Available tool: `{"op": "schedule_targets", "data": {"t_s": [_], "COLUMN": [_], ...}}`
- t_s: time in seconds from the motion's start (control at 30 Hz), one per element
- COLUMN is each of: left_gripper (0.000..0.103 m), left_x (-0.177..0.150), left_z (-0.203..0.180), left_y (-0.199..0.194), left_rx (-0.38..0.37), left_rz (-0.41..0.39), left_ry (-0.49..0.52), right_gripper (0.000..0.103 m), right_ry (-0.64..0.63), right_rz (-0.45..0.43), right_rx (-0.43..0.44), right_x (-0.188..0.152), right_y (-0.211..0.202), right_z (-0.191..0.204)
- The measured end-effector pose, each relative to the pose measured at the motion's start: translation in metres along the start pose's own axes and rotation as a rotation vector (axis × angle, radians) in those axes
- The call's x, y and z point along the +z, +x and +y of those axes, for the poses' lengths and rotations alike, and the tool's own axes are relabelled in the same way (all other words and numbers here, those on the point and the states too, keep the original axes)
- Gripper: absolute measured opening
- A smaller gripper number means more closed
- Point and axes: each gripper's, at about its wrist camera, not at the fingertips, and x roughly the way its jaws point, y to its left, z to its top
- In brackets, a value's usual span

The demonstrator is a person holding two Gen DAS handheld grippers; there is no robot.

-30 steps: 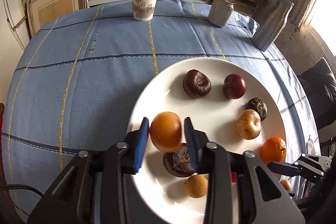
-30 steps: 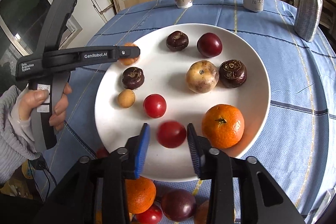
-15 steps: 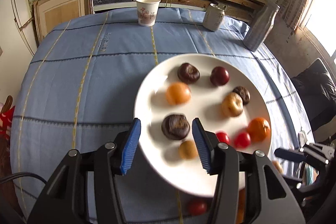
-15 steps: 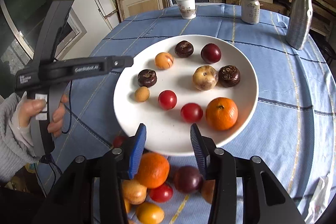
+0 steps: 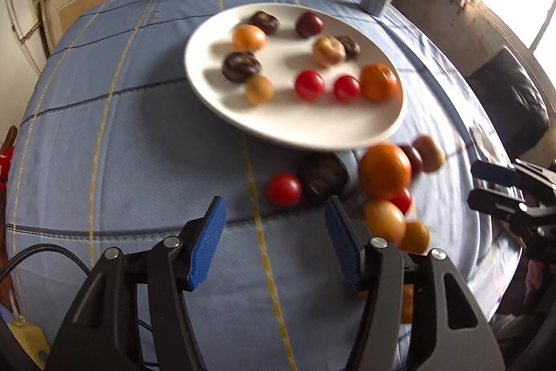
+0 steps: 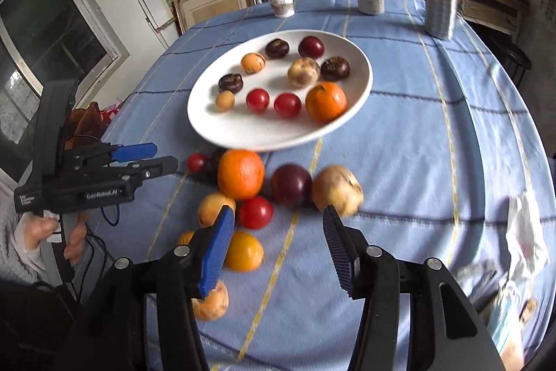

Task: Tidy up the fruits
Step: 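Grasp a large orange with the left tool while the right tool grasps a pale potato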

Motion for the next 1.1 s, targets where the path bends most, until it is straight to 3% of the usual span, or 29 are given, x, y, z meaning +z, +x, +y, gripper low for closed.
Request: {"op": "schedule_targets", "data": {"t_s": [0.17,0.3,0.53,1.1], "left_gripper": [0.063,0.063,0.064,0.064], "left_x": [-0.010,0.001,0.020,0.033], "left_z": [-0.018,-0.030,-0.055,-0.067], "left_y": [0.001,0.002,0.015,0.041], "left_rx": [-0.037,-0.074,-0.107,-0.115], "left_rz": [0.021,0.005,0.007,0.052], "left_ry": [0.046,0.055,0.078,0.031], "right_gripper": [0.056,0.062,0.062,0.066], "right_ry": [0.028,0.038,0.095,0.068], "right_rz": [0.011,-0.015,-0.024,0.031], "right_rx": [-0.015,-0.045,-0.086,-0.056], "right_x": [-0.020,-0.028,-0.035,-0.005], "right_y": [-0.008,-0.021,-0.031,0.000], "right_z": [-0.003,-0.007,-0.030,-0.053]}}
